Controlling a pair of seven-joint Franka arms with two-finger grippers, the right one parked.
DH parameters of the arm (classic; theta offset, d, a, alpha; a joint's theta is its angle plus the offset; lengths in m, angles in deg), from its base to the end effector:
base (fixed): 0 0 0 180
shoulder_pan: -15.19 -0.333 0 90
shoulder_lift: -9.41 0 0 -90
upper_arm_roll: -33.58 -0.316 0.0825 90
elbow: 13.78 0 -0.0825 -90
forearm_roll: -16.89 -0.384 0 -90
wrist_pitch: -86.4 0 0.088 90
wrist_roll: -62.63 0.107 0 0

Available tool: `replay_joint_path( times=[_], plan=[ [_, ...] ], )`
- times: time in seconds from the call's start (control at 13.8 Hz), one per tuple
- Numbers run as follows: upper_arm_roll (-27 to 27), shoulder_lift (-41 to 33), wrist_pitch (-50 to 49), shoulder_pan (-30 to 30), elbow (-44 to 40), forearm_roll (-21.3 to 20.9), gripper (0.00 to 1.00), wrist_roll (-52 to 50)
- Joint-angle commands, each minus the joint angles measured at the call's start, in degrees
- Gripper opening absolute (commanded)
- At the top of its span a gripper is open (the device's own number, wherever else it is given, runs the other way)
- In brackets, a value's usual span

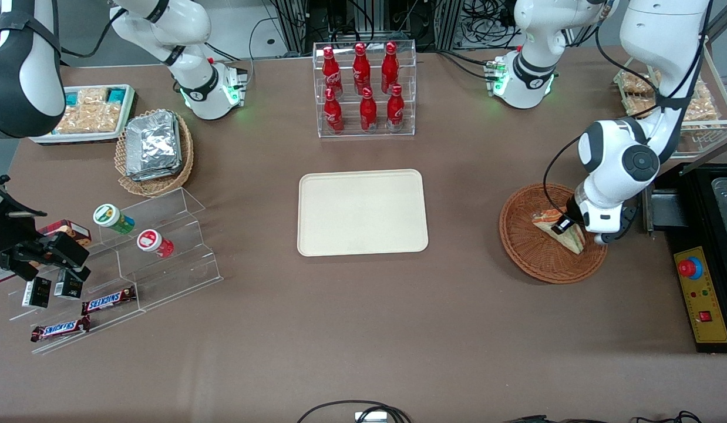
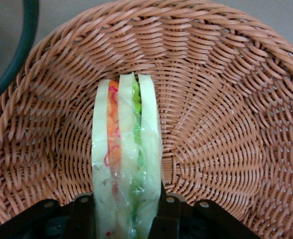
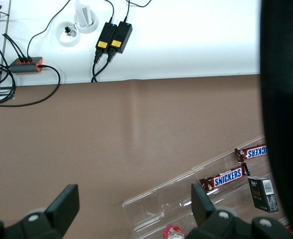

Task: Place sandwich from basket to tray
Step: 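Lift the sandwich with the left gripper and carry it toward the tray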

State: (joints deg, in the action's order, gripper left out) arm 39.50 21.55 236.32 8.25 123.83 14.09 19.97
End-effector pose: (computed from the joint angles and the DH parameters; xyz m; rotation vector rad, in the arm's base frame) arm 0.5002 0.0067 0.2283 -2.9378 -1.1099 -0.0082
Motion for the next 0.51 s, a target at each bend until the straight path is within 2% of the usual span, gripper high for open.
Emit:
replay_joint_path(
  times=[0.0, 0.22, 0.43],
  plan=[
    [0.14, -1.75, -3.12, 0.08, -1.19, -0.63, 0.00, -0.41],
    [1.11, -4.39, -12.51, 0.08, -5.93, -0.63, 0.00, 1.61],
    [4.44, -5.63, -28.58, 0.08, -16.10, -0.63, 0.00, 3.37]
  ],
)
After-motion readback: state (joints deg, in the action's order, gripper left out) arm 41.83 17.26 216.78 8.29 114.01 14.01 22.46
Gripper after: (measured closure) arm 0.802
